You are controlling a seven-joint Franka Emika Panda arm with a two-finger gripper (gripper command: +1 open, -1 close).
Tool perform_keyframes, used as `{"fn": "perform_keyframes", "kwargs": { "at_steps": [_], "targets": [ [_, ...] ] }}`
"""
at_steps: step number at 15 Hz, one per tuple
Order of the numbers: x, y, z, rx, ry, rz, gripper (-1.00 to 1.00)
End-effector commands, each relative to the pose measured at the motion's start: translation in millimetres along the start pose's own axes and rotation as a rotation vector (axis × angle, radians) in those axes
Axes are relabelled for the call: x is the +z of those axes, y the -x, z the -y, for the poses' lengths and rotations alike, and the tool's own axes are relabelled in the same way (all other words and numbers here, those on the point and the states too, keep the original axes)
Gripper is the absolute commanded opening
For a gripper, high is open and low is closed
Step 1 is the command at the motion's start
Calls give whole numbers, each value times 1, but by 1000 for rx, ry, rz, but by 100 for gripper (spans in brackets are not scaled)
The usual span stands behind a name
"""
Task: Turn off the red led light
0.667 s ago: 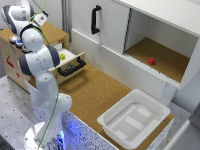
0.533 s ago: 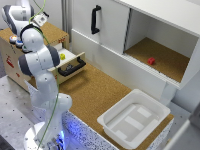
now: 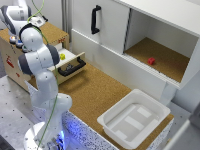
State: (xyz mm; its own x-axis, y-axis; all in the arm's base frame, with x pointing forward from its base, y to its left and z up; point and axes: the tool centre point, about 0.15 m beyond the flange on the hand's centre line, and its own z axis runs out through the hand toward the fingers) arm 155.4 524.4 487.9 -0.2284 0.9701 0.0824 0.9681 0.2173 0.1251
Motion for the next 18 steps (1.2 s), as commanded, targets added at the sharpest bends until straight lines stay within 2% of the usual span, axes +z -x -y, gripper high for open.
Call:
{"fn": "perform_keyframes", "kwargs": {
  "at_steps": [1,4,5,10,13,18],
  "targets": [
    [-9,-69,-34,-11,-77,243,100],
    [-8,-75,-46,-1,-86,202,100],
    [-8,-78,-50,1,-82,187,-100],
    [-6,-88,-45,-18,-61,147,-100],
    [2,-92,-35,-35,-71,150,-100],
    [11,-89,-30,-41,-48,184,-100]
  ]
}}
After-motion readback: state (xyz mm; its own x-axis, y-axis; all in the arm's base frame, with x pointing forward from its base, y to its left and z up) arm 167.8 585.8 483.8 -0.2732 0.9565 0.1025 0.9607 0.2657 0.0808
